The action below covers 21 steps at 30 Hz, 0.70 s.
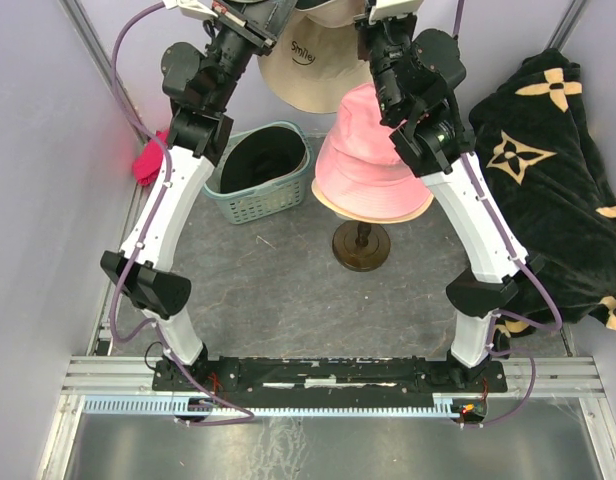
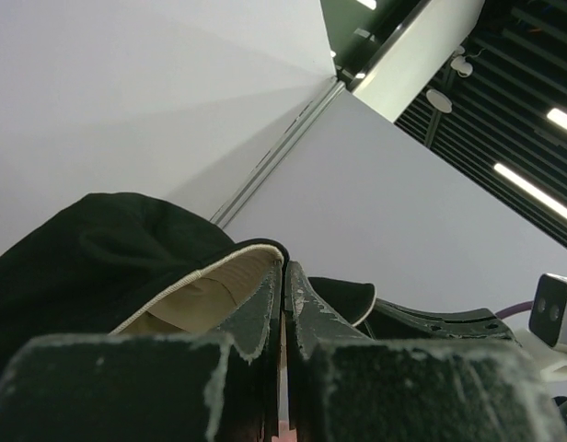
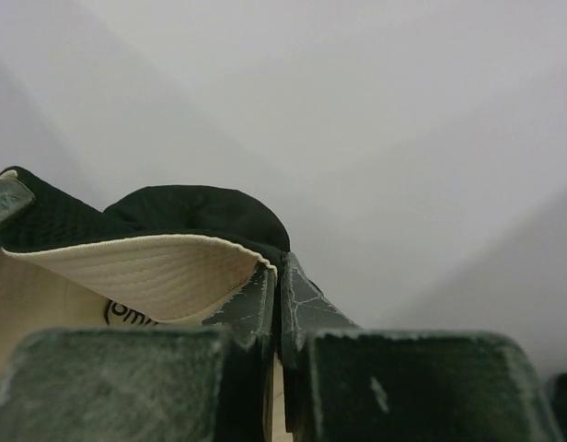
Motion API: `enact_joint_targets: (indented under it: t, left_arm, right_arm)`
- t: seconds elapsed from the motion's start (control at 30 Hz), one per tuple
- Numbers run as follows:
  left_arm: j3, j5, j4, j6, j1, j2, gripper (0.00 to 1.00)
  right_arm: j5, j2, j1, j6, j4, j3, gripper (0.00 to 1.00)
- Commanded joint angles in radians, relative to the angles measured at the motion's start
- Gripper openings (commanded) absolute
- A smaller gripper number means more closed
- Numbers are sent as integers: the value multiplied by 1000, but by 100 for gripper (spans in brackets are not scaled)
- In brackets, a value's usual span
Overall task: Stack the hats
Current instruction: Stack the hat on the hat.
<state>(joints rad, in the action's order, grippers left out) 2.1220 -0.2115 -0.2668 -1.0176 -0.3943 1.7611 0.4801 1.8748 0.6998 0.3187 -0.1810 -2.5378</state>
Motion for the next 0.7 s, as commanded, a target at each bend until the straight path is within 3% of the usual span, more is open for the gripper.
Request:
enact_joint_targets:
  t: [0.0,0.33,0.67]
  left_arm:
    - [60,-54,-54,-58,-4,34,3]
    - [115,-68,-156,-140,-4,125,3]
    - [207,-39,-216,-205,3,218,3]
  right_arm:
    - [2,-48,-43,-20,64,21,1]
    - [-6,-74,-131,-76,108,87,2]
    - [-23,-39,-180,-109,133,50,1]
